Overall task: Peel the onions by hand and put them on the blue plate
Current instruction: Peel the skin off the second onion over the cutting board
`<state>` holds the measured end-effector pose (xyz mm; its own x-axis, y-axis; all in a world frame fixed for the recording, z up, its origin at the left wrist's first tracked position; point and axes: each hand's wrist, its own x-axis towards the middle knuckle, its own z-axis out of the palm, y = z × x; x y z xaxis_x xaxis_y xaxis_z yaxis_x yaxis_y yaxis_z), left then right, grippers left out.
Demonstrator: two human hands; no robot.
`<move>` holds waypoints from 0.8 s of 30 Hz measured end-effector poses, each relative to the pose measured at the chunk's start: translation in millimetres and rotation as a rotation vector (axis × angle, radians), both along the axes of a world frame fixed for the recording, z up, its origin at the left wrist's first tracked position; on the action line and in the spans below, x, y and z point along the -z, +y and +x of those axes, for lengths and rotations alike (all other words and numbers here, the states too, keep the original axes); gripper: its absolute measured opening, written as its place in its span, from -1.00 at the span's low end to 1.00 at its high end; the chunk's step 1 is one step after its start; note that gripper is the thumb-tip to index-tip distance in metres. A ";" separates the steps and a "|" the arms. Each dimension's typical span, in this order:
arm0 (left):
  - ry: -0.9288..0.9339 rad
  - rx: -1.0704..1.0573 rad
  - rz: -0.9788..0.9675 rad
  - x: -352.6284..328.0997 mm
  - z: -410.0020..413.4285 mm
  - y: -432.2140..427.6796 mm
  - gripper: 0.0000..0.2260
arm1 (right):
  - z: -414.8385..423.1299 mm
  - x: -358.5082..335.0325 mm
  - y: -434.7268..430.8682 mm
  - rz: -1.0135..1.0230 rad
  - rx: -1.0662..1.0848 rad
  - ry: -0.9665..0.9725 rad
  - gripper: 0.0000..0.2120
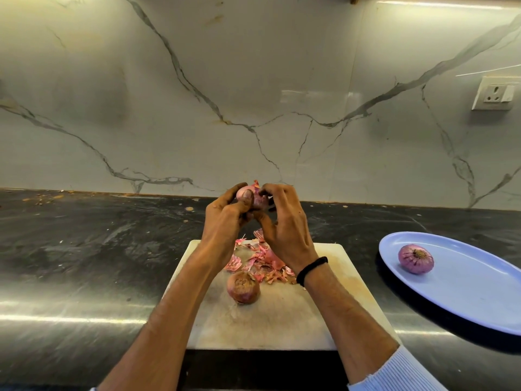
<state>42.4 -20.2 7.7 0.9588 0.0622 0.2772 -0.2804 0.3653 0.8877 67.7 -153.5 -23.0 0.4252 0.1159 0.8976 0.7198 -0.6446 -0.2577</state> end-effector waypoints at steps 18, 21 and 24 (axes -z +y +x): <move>0.013 -0.048 0.002 1.1 3.1 0.2 -0.80 | -1.4 -2.8 -0.5 -0.003 0.052 -0.039 -0.86; 0.018 -0.052 -0.028 0.0 3.7 1.7 -0.79 | -0.8 -2.2 0.3 0.036 0.016 0.016 -0.82; 0.013 -0.054 -0.060 -1.2 3.9 2.4 -0.80 | -2.0 -1.5 1.9 0.061 -0.005 0.014 -0.71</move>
